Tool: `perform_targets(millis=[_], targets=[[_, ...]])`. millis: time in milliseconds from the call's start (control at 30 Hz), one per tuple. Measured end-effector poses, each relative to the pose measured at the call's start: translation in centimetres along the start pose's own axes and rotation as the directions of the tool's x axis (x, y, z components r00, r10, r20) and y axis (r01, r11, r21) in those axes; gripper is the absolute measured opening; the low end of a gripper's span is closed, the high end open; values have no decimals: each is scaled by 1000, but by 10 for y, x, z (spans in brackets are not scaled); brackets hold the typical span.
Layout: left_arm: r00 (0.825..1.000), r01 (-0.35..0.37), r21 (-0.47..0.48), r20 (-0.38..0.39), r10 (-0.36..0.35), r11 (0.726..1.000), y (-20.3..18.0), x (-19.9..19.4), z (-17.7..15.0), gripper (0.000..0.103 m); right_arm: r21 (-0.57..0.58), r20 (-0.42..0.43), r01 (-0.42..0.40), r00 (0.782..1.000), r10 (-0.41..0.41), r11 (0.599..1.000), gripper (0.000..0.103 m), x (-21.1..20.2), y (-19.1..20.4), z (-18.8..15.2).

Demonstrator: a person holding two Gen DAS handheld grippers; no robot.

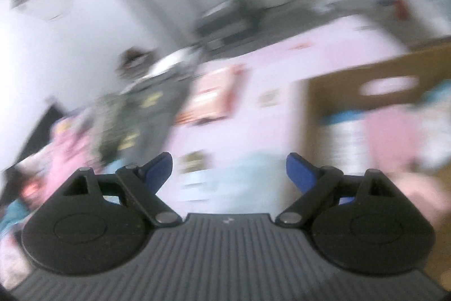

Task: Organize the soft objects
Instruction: 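Withdraw the right gripper from the box toward the blue towel bundle, then grasp the blue towel bundle with the right gripper and lift it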

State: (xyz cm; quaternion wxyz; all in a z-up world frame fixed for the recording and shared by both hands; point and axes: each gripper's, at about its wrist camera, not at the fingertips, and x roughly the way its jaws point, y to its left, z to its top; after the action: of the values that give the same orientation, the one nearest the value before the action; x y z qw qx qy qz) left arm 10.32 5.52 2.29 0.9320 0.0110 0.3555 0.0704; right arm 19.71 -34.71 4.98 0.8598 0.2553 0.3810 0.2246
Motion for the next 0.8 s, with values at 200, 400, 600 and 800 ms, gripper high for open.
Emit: perform_targets(millis=[200, 400, 600, 800], targets=[[999, -42, -57, -8, 42, 997, 21, 26, 17, 86, 29, -206, -245, 947, 245, 969, 88, 124, 95, 9], [997, -83, -94, -18, 81, 992, 34, 58, 32, 86, 132, -352, -274, 885, 303, 953, 87, 253, 151, -5], [995, -90, -141, -45, 85, 986, 47, 95, 38, 80, 168, -436, -232, 854, 283, 958, 75, 340, 165, -40], [994, -64, -152, -98, 49, 986, 55, 118, 35, 64, 193, -505, -207, 817, 278, 959, 56, 387, 163, -63]])
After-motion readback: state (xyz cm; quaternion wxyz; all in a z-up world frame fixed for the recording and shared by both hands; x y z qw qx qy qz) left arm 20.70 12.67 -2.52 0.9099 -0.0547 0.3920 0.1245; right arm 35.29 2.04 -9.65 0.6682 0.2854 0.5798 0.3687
